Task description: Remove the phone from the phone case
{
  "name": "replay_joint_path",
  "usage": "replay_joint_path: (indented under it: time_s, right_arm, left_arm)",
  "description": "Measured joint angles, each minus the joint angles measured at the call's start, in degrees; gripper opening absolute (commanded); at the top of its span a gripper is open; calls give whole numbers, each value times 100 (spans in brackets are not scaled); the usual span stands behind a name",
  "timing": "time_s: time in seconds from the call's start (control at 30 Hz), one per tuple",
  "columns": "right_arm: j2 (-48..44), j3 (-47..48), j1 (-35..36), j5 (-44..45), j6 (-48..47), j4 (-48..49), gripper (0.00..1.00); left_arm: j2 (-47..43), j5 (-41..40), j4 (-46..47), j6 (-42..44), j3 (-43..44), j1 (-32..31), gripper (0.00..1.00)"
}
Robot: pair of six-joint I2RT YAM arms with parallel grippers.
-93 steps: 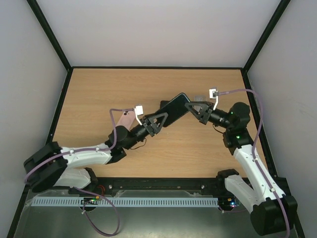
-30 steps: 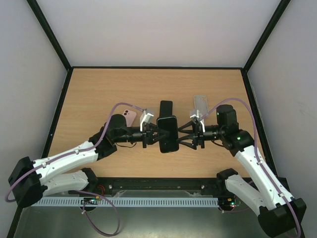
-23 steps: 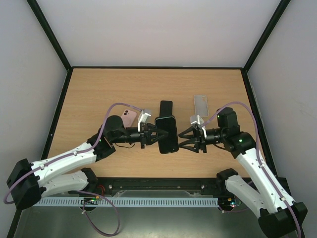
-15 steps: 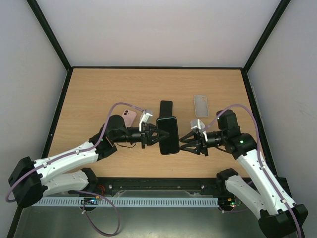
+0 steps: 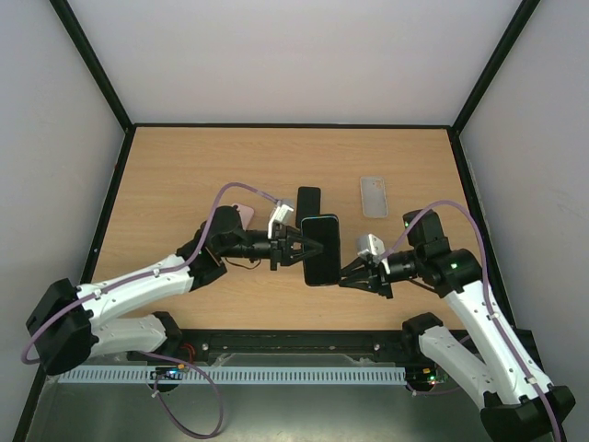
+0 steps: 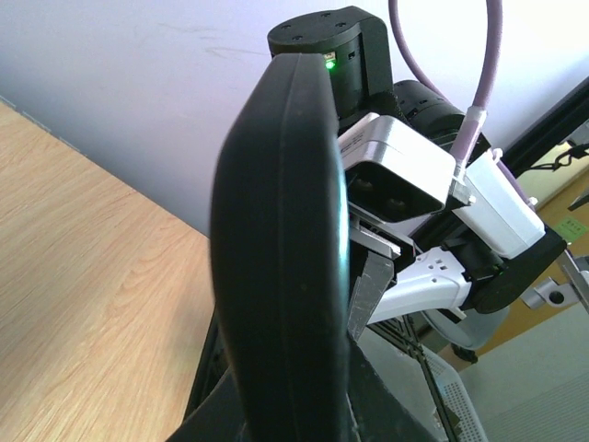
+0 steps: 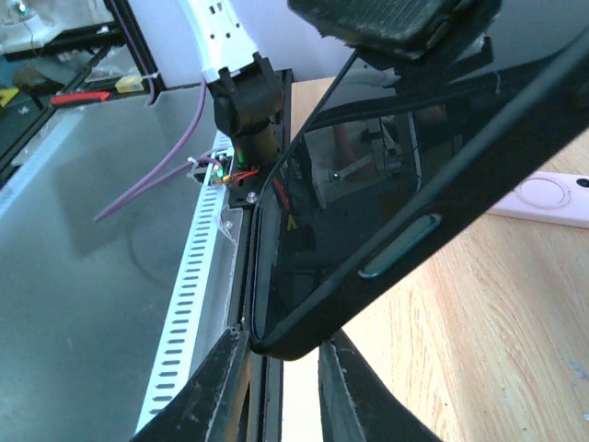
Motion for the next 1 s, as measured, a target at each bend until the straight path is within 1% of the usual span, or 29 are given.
replay_joint_path:
  time_s: [0.1, 0.27, 0.33, 0.6, 0.8, 1.0]
  right_arm:
    - [-7, 13, 0, 31, -199, -131, 11]
    - [-7, 15, 0, 116, -358, -280, 8]
    - [-9, 15, 0, 133, -407, -341, 5]
    - [-131, 24, 39, 247, -433, -402, 2]
    - [-179, 22, 76, 260, -52, -254, 2]
    - [-245, -37, 114, 393, 745, 238, 2]
  left_arm:
    - [87, 103, 66, -52, 35, 0, 2]
    - [249, 365, 267, -214, 35, 33, 2]
    - [319, 463, 378, -299, 35, 37, 2]
    - [518, 732, 717, -603, 48, 28, 3]
    - [551, 787, 942, -807, 48, 31, 2]
    - [579, 745, 1196, -938, 48, 98, 2]
